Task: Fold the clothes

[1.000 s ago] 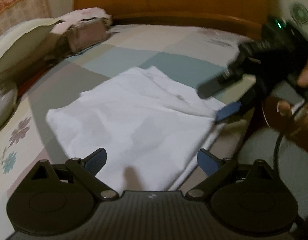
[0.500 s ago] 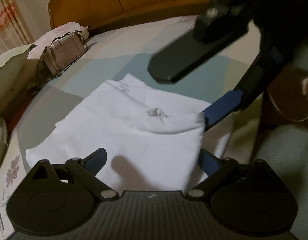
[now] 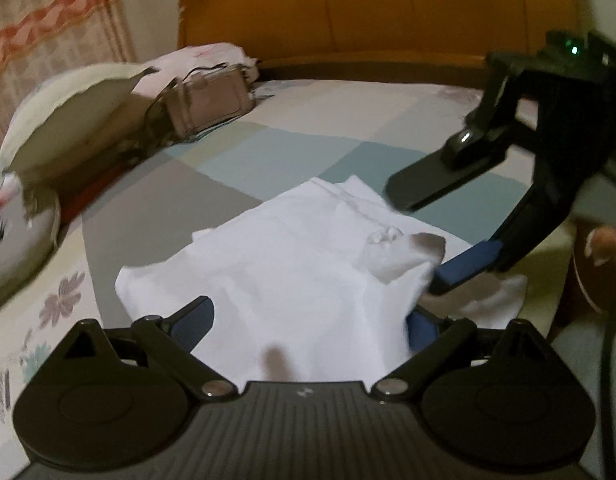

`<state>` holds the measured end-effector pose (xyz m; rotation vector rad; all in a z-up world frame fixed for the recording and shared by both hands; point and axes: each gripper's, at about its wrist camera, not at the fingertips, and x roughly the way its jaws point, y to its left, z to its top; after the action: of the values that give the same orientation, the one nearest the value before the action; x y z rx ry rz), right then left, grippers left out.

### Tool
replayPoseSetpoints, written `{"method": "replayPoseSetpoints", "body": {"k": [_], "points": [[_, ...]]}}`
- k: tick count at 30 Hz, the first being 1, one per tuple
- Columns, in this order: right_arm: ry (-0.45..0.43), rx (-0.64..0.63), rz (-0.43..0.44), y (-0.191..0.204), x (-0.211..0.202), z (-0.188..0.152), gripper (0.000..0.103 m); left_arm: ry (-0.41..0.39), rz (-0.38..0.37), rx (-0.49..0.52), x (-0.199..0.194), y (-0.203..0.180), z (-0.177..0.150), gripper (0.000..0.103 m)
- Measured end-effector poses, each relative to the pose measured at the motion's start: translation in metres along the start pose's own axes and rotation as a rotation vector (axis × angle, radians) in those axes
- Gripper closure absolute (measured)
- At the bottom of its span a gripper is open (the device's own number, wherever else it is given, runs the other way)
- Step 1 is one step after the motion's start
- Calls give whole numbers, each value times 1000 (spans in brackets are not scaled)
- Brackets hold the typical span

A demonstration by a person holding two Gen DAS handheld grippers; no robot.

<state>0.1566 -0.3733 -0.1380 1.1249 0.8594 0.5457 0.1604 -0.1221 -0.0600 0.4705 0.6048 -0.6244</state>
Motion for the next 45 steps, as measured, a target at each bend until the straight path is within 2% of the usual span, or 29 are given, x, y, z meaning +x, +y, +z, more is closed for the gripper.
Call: {"method": "replayPoseSetpoints", "body": {"k": [3,6,11,24,29,31,35,37,38,39,40,42,45], "points": [[15,16,-28,3,21,9,6,-2,-7,-47,-3,10,-2,7],[8,30,-19,3,33,17,6,-7,-17,-84,-8,17,-5,7],[-10,-7,-39,10,33,18,5,-5,-44,-137,-20,31,-12,7],[-79,-123,-120,25,35,14,6,-13,0,-206,-47,42,-34,7],[-99,-217,-171,31,43,-12,6,-22,17,-227,-51,48,-38,7],[-105,-238,-191,29,47,-16,8,-22,18,-239,-51,50,-40,7],[-154,-292,-173,37,46,0,9,-32,29,-238,-55,52,-42,7],[-149,-280,-160,28,51,8,9,-37,34,-241,-57,55,-42,7],[-142,-267,-163,22,54,11,10,-37,39,-243,-58,56,-43,7],[-136,-263,-169,16,57,13,21,-38,42,-245,-59,57,-43,7],[-138,-300,-186,16,57,10,27,-41,43,-247,-61,59,-43,7],[-143,-370,-219,15,55,4,32,-48,44,-246,-65,61,-43,7],[-149,-368,-254,11,48,2,50,-51,58,-244,-70,63,-44,7]]}}
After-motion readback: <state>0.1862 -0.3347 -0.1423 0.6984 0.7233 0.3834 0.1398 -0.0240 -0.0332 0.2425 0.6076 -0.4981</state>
